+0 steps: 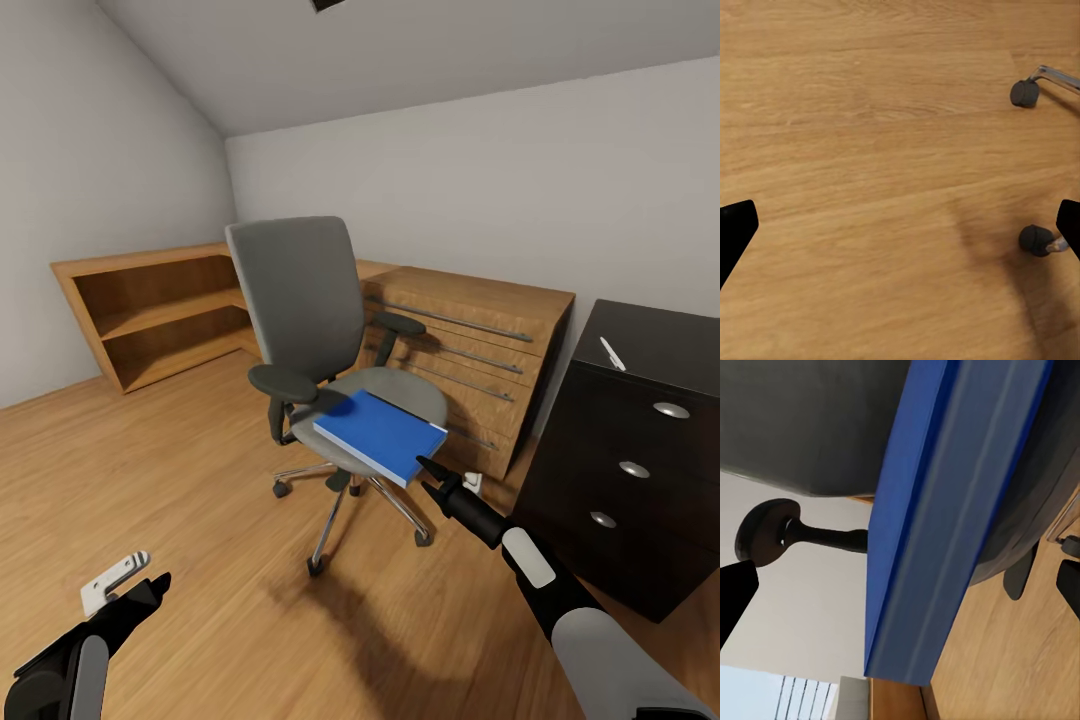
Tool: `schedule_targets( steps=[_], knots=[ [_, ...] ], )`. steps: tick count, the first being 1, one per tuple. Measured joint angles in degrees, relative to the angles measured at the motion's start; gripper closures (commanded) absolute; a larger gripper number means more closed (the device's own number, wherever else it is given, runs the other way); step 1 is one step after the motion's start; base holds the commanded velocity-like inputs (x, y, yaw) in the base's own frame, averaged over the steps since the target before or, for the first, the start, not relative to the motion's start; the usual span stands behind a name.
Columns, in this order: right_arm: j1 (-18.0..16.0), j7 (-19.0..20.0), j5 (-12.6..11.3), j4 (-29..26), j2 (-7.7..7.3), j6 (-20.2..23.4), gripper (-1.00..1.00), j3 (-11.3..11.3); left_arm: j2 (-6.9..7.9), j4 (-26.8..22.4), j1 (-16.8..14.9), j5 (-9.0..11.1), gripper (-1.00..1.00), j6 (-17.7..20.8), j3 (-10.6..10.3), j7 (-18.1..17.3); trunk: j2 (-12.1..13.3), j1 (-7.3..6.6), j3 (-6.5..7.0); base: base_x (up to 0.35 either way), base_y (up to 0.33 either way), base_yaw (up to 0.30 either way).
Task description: In the bedroom, organize the workspace by keeping the computer under the desk, ensuring the monitor is on the desk, placing the keyboard on the desk next to the monitor, placing the mouse on the desk next to the keyboard, moving the folder from the swivel chair onto the desk next to the mouse, stacking the notebook on top of the folder with the pen on top of the notebook, and positioning the swivel chair next to the desk.
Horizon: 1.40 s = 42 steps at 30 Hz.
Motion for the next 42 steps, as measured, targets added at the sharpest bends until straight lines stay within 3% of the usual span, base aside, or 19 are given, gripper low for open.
schedule_targets(
  steps=[15, 17, 24, 42],
  knots=[
    [0.0, -1.5, 0.0, 0.1, 0.01, -0.1, -1.00, -0.2, -0.01, -0.2, 0.0, 0.0, -1.00, -0.1, 0.2, 0.1, 0.0, 0.00, 0.00, 0.045, 0.000, 0.000],
    [0.0, -3.0, 0.0, 0.1, 0.00, -0.1, -1.00, -1.9, 0.00, -0.2, 0.0, 0.0, -1.00, -0.1, 0.2, 0.1, 0.0, 0.00, 0.00, 0.003, 0.000, 0.000],
    [0.0, -3.4, 0.0, 0.1, 0.05, -0.1, -1.00, -2.7, 0.00, -0.2, 0.0, 0.0, -1.00, 0.0, 0.2, 0.1, 0.0, 0.00, 0.00, 0.001, 0.000, 0.000],
    [0.0, -3.5, 0.0, 0.1, 0.08, 0.0, -1.00, -2.8, 0.00, -0.3, 0.0, 0.0, -1.00, -0.1, 0.3, -0.3, 0.0, -0.01, 0.00, 0.014, 0.008, 0.000]
  ],
)
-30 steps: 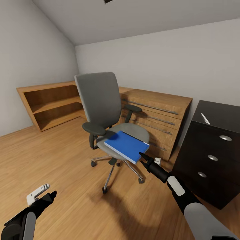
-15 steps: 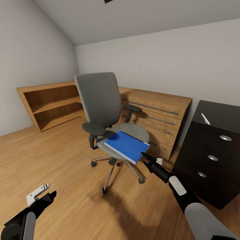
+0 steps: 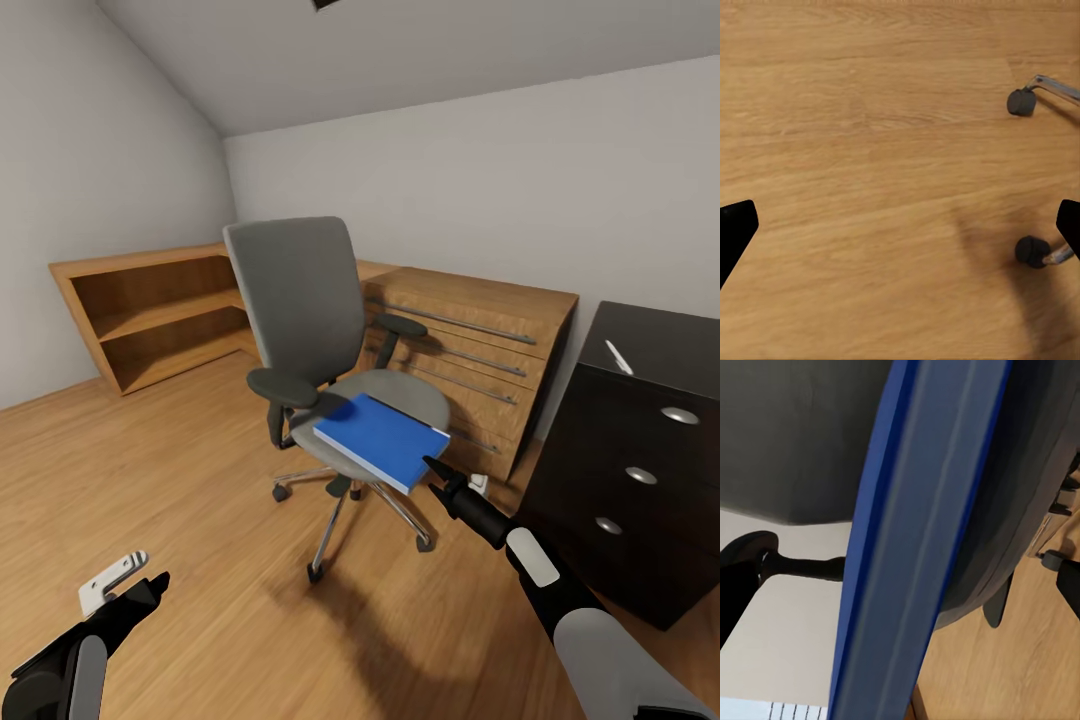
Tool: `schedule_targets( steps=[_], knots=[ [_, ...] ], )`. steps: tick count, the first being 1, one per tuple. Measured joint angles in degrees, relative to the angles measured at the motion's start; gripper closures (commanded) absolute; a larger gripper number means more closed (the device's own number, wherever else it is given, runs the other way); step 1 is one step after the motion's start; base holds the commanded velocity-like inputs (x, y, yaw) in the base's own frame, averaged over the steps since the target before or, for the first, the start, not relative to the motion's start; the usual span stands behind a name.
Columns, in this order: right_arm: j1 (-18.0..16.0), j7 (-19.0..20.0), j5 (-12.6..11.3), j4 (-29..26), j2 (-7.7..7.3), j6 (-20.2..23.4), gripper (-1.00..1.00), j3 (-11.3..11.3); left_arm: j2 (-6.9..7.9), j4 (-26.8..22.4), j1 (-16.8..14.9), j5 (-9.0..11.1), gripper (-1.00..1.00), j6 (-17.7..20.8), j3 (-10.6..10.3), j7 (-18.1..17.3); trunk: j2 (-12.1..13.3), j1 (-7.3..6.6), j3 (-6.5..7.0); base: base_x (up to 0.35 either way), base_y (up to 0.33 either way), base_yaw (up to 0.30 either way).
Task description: In the bedroom, organize the workspace by keeping the computer under the desk, ensuring the monitor is on the desk, placing the keyboard on the desk next to the monitor, placing the mouse on the desk next to the keyboard, moving the folder from the swivel chair onto the desk next to the mouse, stacking the notebook on top of the folder with the pen on top of the notebook, and positioning the swivel chair next to the desk.
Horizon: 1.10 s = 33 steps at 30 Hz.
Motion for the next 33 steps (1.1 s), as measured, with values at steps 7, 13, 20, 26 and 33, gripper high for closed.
schedule_targets(
  steps=[7, 13, 20, 26, 33],
  knots=[
    [0.0, 0.0, 0.0, 0.0, 0.00, 0.0, -1.00, 0.0, 0.00, 0.0, 0.0, 0.0, -1.00, 0.0, 0.0, 0.3, 0.0, 0.01, 0.00, 0.016, 0.007, 0.000],
    [0.0, 0.0, 0.0, 0.0, 0.00, 0.0, -1.00, 0.0, 0.00, 0.0, 0.0, 0.0, -1.00, 0.0, 0.0, 0.4, 0.0, 0.01, 0.00, 0.002, 0.001, 0.000],
    [0.0, 0.0, 0.0, 0.0, 0.00, 0.0, -1.00, -0.1, 0.01, 0.0, 0.0, 0.0, -1.00, 0.0, 0.0, 0.4, 0.0, 0.01, 0.00, 0.000, 0.000, 0.000],
    [0.0, 0.0, 0.0, 0.0, 0.00, 0.0, -1.00, -0.1, 0.03, 0.0, 0.0, 0.0, -1.00, 0.0, 0.0, 0.2, 0.0, 0.01, 0.00, 0.009, 0.000, 0.000],
    [0.0, 0.0, 0.0, 0.0, 0.00, 0.0, -1.00, -0.1, 0.04, 0.0, 0.0, 0.0, -1.00, 0.0, 0.3, 0.2, 0.0, 0.00, 0.00, 0.044, 0.000, 0.000]
  ],
)
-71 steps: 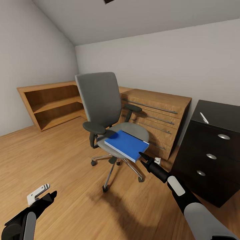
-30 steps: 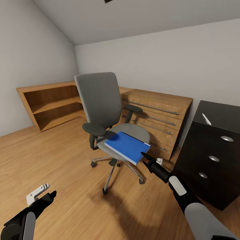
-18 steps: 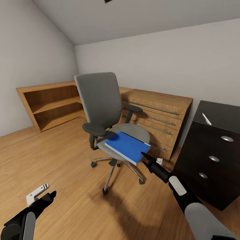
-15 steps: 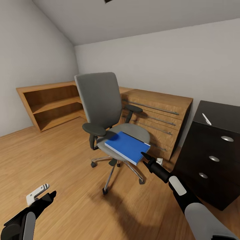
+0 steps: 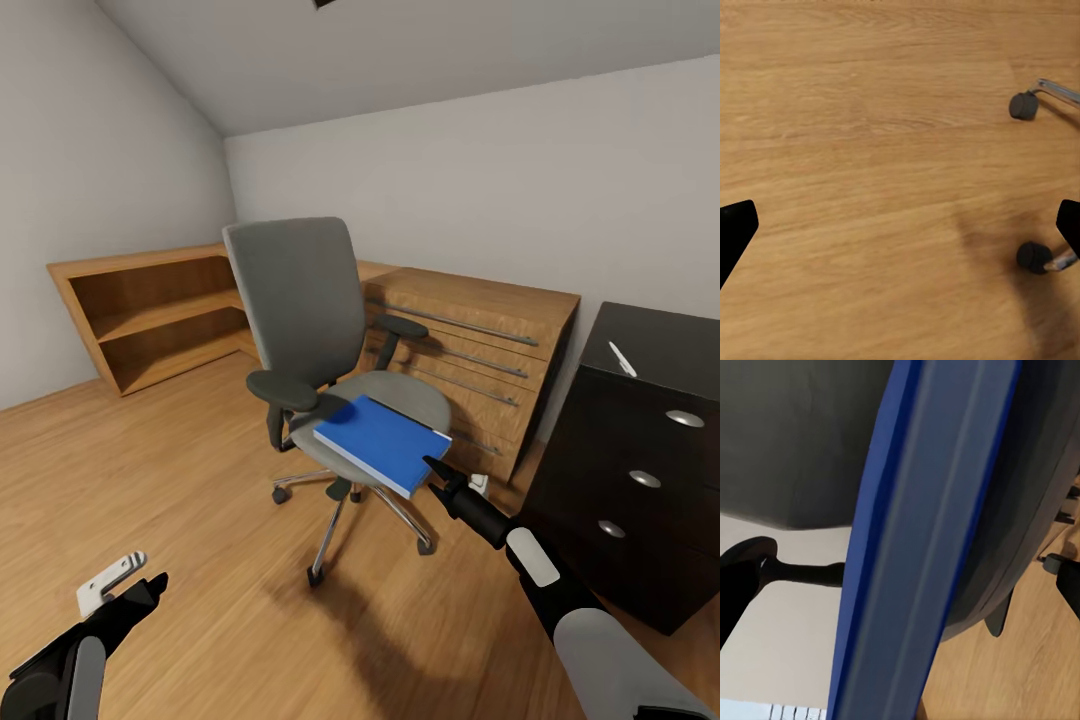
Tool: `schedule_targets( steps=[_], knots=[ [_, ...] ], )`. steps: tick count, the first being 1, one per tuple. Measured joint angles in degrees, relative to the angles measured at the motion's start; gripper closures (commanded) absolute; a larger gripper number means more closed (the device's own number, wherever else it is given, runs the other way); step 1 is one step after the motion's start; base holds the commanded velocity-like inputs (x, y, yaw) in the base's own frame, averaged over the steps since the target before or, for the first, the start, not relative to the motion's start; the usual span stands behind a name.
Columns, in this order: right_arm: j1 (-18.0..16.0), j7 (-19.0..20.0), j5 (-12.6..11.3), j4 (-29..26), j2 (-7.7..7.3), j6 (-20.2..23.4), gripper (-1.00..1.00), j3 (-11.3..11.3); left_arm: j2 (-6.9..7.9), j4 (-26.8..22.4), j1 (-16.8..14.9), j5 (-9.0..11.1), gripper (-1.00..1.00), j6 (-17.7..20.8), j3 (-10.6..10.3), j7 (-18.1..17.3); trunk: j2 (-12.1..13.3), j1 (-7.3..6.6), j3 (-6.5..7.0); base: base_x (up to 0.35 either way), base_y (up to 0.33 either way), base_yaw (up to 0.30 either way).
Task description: In the bedroom, organize the workspace by keeping the computer under the desk, ensuring the monitor is on the desk, placing the keyboard on the desk next to the monitor, placing the mouse on the desk next to the keyboard, moving the folder from the swivel chair onto the desk next to the mouse, stacking the notebook on top of the folder with the pen on top of the notebook, and positioning the swivel chair next to the desk.
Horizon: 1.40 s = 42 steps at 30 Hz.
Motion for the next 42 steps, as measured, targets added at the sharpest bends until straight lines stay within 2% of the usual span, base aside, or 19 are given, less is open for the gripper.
schedule_targets(
  steps=[42],
  knots=[
    [0.0, 0.0, 0.0, -0.1, -0.09, 0.0, -1.00, -0.1, 0.03, 0.1, 0.0, 0.0, -1.00, 0.0, 0.2, -0.2, 0.0, -0.01, 0.00, 0.022, 0.002, 0.000]
  ],
)
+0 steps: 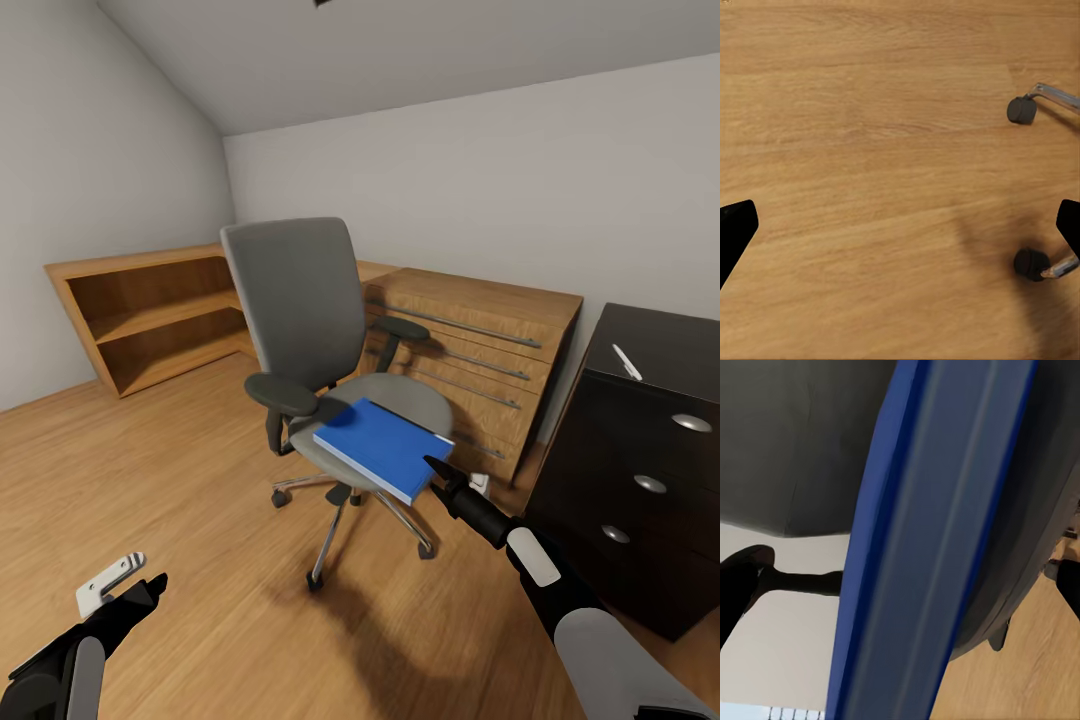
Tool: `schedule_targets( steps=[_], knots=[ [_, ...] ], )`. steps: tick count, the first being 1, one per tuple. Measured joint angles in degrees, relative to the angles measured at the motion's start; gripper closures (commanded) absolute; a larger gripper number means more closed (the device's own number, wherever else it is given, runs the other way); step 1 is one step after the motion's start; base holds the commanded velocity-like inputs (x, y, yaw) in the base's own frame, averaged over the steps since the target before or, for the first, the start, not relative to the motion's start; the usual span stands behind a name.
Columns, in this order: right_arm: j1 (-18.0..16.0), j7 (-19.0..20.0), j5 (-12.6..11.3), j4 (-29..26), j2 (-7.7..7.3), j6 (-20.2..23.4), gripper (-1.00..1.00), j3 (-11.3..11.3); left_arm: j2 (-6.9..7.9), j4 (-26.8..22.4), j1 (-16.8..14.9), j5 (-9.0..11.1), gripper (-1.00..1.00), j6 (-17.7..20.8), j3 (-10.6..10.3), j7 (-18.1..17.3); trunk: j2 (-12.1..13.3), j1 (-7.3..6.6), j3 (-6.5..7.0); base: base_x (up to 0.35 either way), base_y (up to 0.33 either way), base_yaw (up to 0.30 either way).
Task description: In the bedroom, organize the workspace by keeping the computer under the desk, ensuring the monitor is on the desk, placing the keyboard on the desk next to the monitor, placing the mouse on the desk next to the keyboard, moving the folder from the swivel chair onto the desk next to the mouse, stacking the notebook on top of the folder with the pen on top of the notebook, and positioning the swivel chair next to the desk.
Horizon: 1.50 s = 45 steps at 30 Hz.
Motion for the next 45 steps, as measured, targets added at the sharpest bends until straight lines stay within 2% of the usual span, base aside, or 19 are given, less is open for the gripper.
schedule_targets(
  steps=[17, 18, 34, 45],
  knots=[
    [0.0, 0.0, 0.0, 0.0, 0.00, 0.0, -1.00, 0.1, -0.02, 0.0, 0.0, 0.0, -1.00, 0.0, 0.0, 0.2, 0.0, 0.02, 0.00, 0.029, 0.006, 0.000],
    [0.0, 0.0, 0.0, 0.0, 0.00, 0.0, 1.00, 0.1, -0.03, 0.0, 0.0, 0.0, -1.00, 0.0, 0.0, 0.2, 0.0, 0.02, 0.00, 0.000, 0.000, 0.000],
    [0.0, 0.0, -0.1, 0.0, 0.00, 0.1, 1.00, 0.0, 0.02, 0.0, 0.0, 0.0, -1.00, 0.1, 0.1, 0.2, 0.0, 0.02, 0.00, 0.000, 0.000, 0.000],
    [0.0, 0.0, 0.1, 0.0, -0.02, 0.0, 1.00, 0.0, 0.02, 0.0, 0.0, 0.0, -1.00, 0.1, 0.1, 0.2, 0.1, -0.27, 2.43, 0.000, 0.000, 0.000]
  ],
)
